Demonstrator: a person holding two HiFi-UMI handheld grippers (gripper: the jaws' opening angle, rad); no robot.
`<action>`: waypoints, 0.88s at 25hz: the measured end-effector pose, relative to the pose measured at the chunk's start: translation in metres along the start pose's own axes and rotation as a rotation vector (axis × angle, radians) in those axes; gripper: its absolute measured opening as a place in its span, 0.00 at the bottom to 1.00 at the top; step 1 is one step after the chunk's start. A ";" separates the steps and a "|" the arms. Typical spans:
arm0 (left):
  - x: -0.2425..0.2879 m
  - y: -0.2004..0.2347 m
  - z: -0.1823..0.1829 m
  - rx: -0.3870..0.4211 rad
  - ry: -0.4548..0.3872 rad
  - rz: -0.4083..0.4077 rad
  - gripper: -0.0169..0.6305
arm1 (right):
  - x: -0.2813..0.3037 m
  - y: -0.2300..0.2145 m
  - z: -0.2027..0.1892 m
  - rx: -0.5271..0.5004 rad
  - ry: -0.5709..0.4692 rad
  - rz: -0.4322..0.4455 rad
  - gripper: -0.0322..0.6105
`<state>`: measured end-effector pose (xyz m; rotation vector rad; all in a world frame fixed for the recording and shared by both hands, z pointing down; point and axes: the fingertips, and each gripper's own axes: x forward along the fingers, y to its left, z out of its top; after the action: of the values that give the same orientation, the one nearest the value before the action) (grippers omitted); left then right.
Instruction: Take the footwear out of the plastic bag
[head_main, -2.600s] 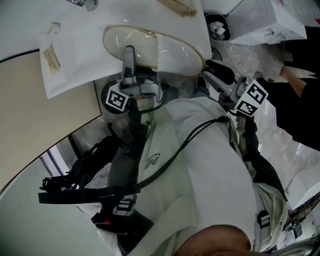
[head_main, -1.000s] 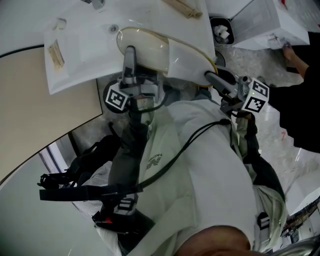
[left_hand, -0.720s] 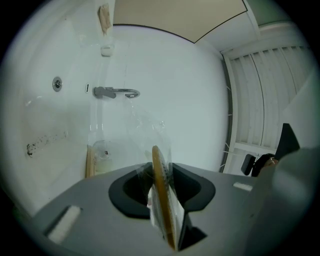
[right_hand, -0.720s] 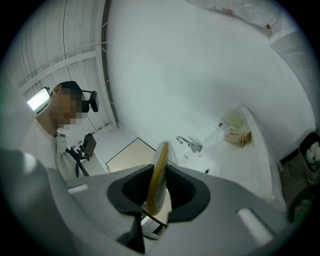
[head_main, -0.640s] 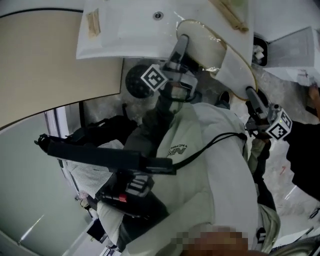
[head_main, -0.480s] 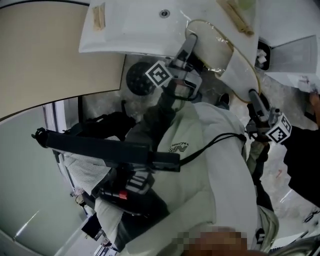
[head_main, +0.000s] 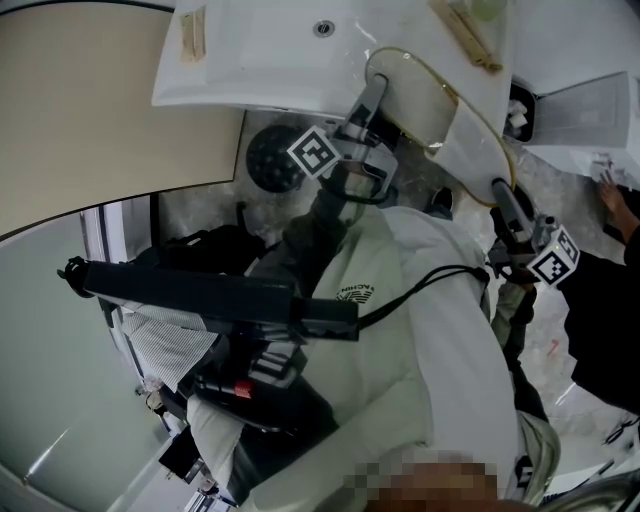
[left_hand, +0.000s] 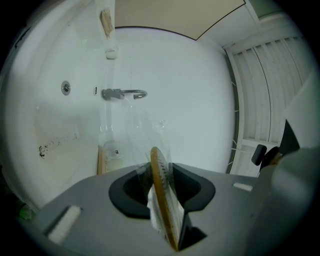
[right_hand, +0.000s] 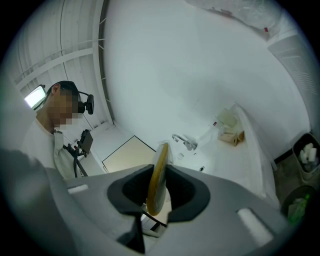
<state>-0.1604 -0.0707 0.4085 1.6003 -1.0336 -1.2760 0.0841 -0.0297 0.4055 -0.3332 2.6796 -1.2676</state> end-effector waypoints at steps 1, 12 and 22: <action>-0.001 0.000 0.000 0.001 -0.001 0.002 0.19 | -0.001 -0.002 -0.001 0.001 0.002 -0.009 0.17; -0.008 0.008 0.000 0.018 0.020 0.031 0.20 | 0.000 -0.005 -0.002 -0.009 0.021 -0.038 0.17; -0.004 0.009 -0.003 0.111 0.100 0.039 0.21 | -0.003 -0.003 0.003 -0.034 0.019 -0.061 0.17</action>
<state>-0.1586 -0.0693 0.4189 1.7007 -1.0838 -1.1184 0.0885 -0.0331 0.4060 -0.4128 2.7297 -1.2490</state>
